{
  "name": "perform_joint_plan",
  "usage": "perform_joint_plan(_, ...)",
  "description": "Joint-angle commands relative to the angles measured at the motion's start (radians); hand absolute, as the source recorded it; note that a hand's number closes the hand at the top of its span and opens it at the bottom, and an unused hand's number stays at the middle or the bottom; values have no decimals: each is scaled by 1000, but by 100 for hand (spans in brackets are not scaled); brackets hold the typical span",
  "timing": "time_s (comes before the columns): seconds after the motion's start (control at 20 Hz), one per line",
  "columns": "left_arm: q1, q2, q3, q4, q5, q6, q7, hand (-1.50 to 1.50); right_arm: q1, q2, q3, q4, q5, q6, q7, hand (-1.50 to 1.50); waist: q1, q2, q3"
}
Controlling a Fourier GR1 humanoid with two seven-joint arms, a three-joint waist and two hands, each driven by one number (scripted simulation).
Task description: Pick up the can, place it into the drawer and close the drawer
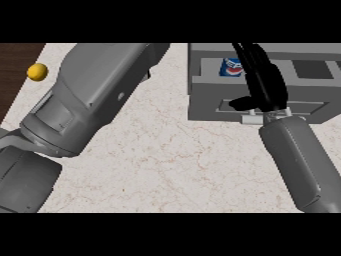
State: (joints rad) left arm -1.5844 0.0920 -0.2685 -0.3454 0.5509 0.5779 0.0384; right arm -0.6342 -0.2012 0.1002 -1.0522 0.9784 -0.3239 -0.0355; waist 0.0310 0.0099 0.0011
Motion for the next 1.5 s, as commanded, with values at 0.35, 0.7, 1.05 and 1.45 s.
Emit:
perform_joint_plan(0.35, 117, 71, -6, -117, -27, -21, 40, -150, -289, 53, -95, 432, 101, -293, -6, -150, 34, 5, 0)
perform_joint_plan(0.7, 158, 153, -29, -242, -39, -65, 142, -150, -447, 26, -144, 608, 110, -327, -4, -150, 69, 4, -1)
perform_joint_plan(1.05, 239, 171, -37, -358, -37, -73, 172, -150, -548, 21, -181, 691, 99, -360, -15, -150, 85, 8, 0)
perform_joint_plan(1.45, 350, 214, -43, -467, -43, -78, 163, -150, -592, 18, -297, 673, -48, -309, -162, -150, 88, 3, 1)
